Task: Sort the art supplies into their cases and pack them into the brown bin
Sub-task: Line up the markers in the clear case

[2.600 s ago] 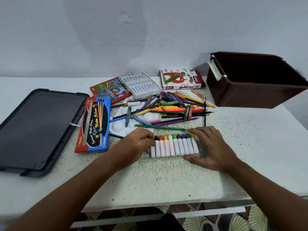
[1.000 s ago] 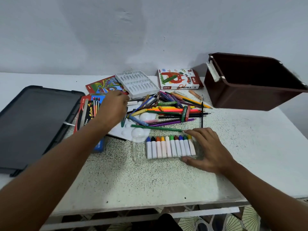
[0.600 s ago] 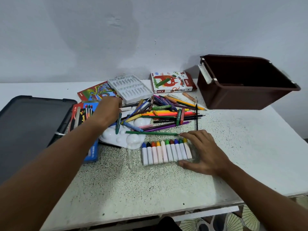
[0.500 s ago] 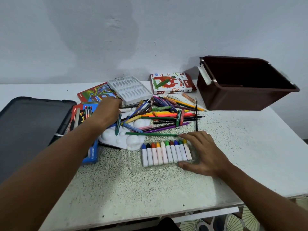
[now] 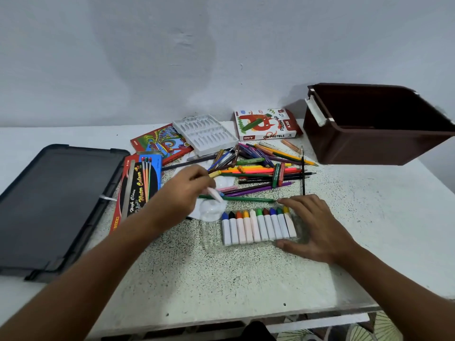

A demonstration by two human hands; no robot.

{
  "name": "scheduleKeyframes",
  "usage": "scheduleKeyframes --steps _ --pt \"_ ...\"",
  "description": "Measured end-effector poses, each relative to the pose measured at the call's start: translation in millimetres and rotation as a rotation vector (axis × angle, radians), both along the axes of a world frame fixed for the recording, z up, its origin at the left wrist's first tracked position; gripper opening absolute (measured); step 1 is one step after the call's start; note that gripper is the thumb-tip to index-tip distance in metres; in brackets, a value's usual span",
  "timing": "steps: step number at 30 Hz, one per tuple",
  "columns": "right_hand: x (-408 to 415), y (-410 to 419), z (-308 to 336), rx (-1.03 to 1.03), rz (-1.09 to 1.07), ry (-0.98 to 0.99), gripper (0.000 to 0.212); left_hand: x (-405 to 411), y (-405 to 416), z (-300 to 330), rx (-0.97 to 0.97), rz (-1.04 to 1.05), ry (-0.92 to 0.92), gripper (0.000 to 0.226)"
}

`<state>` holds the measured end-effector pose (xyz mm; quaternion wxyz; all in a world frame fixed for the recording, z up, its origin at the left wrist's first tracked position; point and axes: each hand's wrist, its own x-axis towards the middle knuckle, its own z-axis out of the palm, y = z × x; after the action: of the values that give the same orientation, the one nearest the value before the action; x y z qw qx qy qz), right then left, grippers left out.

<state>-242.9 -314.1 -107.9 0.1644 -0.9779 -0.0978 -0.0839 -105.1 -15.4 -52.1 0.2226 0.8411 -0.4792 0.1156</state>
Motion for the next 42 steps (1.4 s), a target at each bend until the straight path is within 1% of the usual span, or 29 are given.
scheduleKeyframes --steps 2,6,9,17,20,42 --pt "-0.3 -0.2 0.1 -0.003 -0.001 -0.005 0.087 -11.2 1.4 -8.0 0.028 -0.082 -0.009 0.017" --pt "-1.5 1.1 1.6 -0.005 -0.001 -0.016 0.085 -19.8 4.4 -22.4 0.056 -0.152 0.026 0.022" --pt "-2.5 1.7 1.1 -0.002 -0.006 -0.008 0.085 -25.6 4.8 -24.8 0.059 -0.148 0.04 0.024" --pt "-3.2 0.9 0.7 -0.009 -0.01 -0.002 0.085 -34.8 0.9 -27.3 0.003 -0.17 0.033 0.016" --pt "-3.3 0.7 0.6 -0.01 -0.011 -0.001 0.085 -36.8 0.0 -28.2 0.014 -0.177 0.033 0.02" --pt "-3.0 1.6 1.0 0.002 -0.016 -0.019 0.084 -36.5 -1.0 -26.0 0.027 -0.137 0.087 0.011"
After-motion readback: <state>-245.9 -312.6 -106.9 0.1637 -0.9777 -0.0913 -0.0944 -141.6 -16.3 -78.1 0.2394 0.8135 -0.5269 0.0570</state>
